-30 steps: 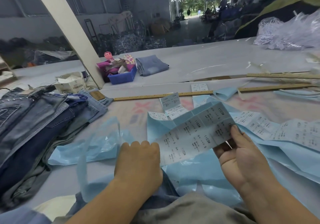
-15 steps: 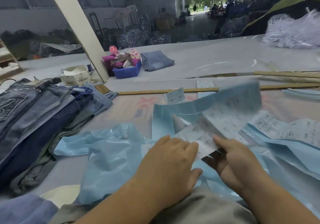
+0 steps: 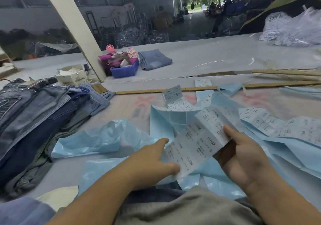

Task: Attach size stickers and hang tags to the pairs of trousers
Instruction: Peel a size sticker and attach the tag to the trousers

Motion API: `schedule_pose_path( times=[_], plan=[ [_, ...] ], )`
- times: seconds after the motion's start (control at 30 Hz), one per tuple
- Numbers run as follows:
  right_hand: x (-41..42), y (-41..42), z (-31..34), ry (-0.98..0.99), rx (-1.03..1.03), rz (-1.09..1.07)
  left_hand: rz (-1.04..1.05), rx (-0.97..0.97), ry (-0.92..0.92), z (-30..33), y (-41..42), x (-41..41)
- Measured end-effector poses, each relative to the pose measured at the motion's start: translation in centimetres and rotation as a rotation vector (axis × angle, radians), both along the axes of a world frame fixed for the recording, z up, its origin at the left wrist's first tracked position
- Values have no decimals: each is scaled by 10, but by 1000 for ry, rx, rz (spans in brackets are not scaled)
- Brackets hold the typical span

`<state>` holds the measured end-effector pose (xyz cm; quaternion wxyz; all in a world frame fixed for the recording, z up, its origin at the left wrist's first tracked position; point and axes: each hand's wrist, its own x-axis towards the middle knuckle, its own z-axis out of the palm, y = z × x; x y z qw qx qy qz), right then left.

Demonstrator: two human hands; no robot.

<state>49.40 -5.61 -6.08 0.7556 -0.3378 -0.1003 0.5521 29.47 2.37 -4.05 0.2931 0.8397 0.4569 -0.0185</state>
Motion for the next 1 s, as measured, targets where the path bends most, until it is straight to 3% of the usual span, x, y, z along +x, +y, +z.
schedule_pose_path(
  times=[0.07,0.17,0.3,0.4,0.47,0.6,0.8,1.0],
  plan=[
    [3,-1,1,73,7,-16,-1,29,-64,1,1,1],
    [2,-5,3,86,28,83,88,81,-351,3,4,4],
    [-17,-9,3,-166,85,489,228,-6,-740,8,2,9],
    [-35,-11,2,-550,51,719,255,2,-859,10,-1,13],
    [-40,-8,2,-654,12,671,225,35,-856,11,-3,15],
    [-41,-7,1,-610,40,531,161,193,-757,9,-8,18],
    [-42,-6,1,-682,27,472,-137,694,-492,15,-6,12],
    [-42,-7,0,-837,-14,559,-376,748,-295,26,-10,8]
  ],
)
